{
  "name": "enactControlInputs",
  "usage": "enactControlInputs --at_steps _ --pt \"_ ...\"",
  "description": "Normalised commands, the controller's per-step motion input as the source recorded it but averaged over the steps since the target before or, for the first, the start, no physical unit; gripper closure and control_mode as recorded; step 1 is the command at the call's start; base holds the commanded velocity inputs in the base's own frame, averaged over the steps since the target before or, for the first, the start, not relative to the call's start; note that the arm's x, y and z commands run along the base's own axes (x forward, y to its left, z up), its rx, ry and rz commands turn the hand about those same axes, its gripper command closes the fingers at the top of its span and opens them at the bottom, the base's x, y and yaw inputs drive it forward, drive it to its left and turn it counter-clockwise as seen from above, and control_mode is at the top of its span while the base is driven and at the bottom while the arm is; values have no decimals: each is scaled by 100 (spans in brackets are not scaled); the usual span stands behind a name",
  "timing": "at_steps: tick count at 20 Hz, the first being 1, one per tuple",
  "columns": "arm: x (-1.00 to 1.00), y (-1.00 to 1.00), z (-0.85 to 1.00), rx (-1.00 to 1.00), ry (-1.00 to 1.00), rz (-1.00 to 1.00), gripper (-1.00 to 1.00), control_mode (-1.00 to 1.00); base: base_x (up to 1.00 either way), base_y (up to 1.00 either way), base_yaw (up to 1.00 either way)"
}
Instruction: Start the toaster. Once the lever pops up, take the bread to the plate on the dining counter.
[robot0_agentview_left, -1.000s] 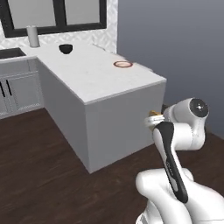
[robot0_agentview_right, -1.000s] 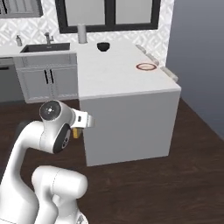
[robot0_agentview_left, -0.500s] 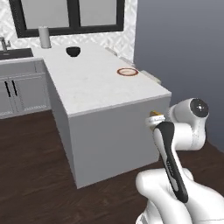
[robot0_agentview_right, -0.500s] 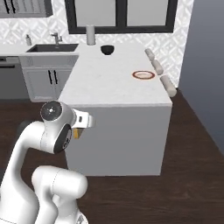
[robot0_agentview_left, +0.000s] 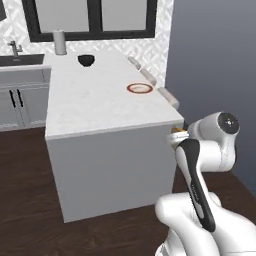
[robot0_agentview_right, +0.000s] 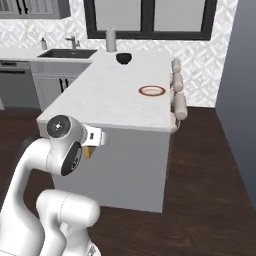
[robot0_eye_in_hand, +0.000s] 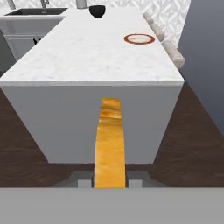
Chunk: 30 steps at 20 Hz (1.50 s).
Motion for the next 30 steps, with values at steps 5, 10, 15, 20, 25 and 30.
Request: enactControlInputs --at_steps 5,10,15,20,25,30 --pt "0 0 0 0 0 0 100 100 79 -99 48" --pt "0 0 0 0 0 0 100 100 22 -99 52" --pt "0 0 0 0 0 0 100 100 37 -100 41" --pt "0 0 0 0 0 0 100 100 62 -99 52" --pt "0 0 0 0 0 0 100 100 20 -100 53" --pt "0 0 0 0 0 0 100 100 0 -100 46"
